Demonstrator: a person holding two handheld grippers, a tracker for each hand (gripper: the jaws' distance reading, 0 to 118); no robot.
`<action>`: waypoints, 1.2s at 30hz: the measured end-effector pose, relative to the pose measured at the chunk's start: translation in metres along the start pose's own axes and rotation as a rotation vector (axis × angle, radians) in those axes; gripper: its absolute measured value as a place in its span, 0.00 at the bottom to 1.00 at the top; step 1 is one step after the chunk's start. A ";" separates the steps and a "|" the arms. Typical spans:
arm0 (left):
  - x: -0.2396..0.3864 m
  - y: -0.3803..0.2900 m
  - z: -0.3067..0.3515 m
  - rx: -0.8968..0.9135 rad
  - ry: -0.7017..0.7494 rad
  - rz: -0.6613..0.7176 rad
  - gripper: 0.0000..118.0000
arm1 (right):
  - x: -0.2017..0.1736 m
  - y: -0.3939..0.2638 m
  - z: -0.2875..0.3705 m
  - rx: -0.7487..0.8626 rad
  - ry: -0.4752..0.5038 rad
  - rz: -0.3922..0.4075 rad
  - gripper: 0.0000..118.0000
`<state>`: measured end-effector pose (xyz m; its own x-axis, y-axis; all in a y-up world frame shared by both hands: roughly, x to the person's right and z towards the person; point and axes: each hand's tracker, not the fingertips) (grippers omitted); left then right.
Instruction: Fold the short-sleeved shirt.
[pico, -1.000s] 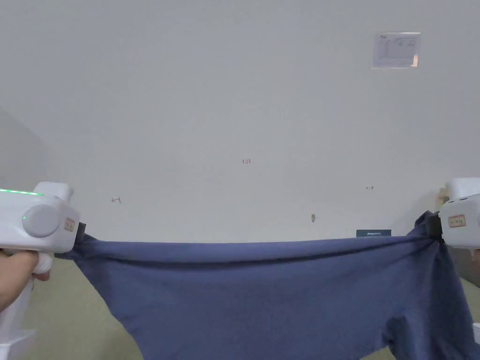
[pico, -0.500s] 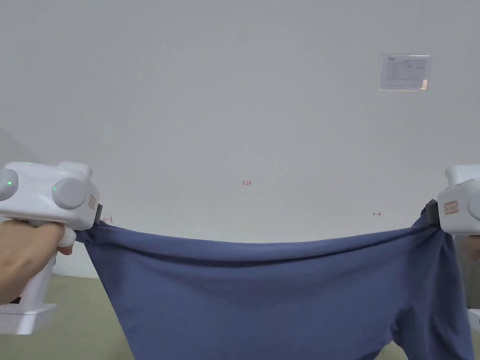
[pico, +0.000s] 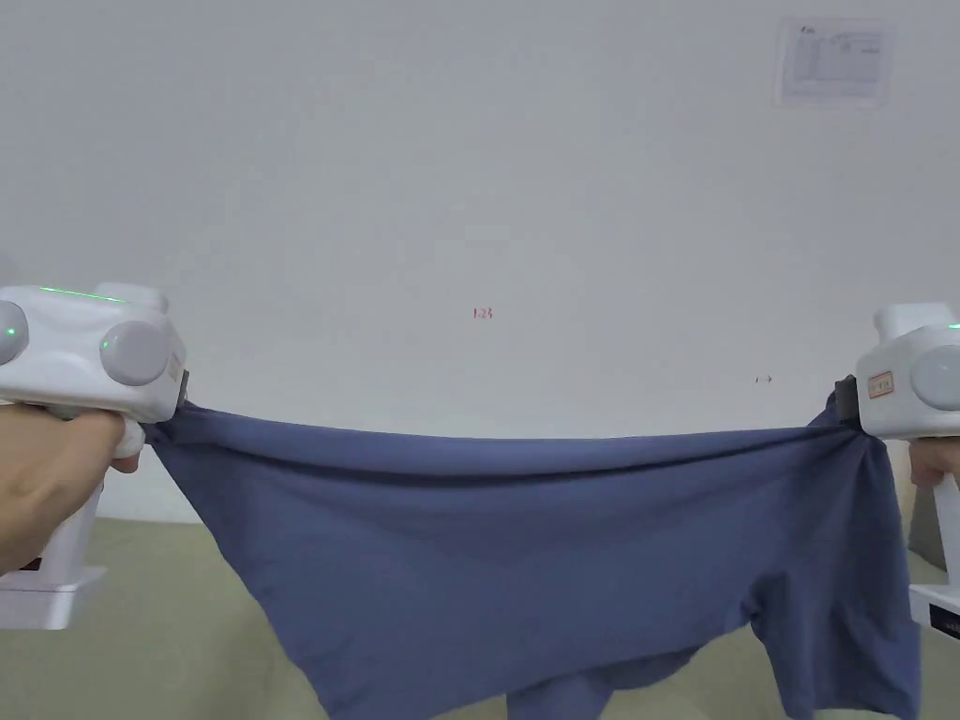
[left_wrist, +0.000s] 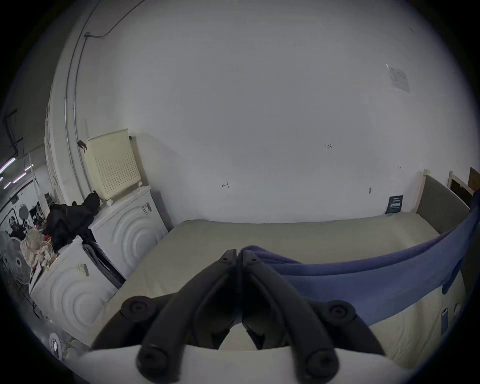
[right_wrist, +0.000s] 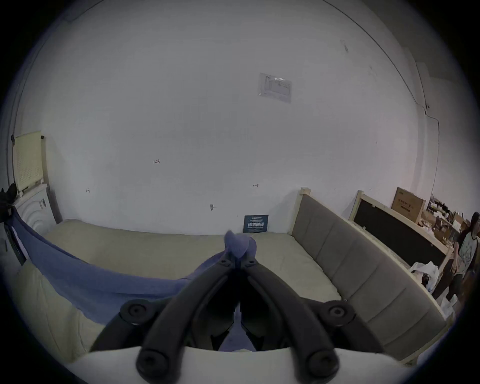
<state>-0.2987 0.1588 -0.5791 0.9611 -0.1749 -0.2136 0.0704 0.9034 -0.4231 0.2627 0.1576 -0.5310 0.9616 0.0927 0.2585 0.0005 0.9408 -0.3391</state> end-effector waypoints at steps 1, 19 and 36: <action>0.001 -0.007 -0.005 -0.004 -0.001 0.000 0.03 | -0.002 -0.005 -0.003 -0.008 -0.001 0.001 0.01; -0.015 -0.274 0.047 -0.320 -0.140 -0.016 0.03 | 0.017 -0.269 0.074 -0.270 0.071 0.045 0.01; -0.067 -0.398 0.171 -0.423 -0.195 0.027 0.03 | 0.060 -0.407 0.216 -0.389 0.128 -0.082 0.01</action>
<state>-0.3454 -0.1218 -0.2462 0.9962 -0.0401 -0.0773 -0.0316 0.6605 -0.7502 0.2609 -0.1496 -0.1817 0.9804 -0.0413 0.1925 0.1581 0.7479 -0.6447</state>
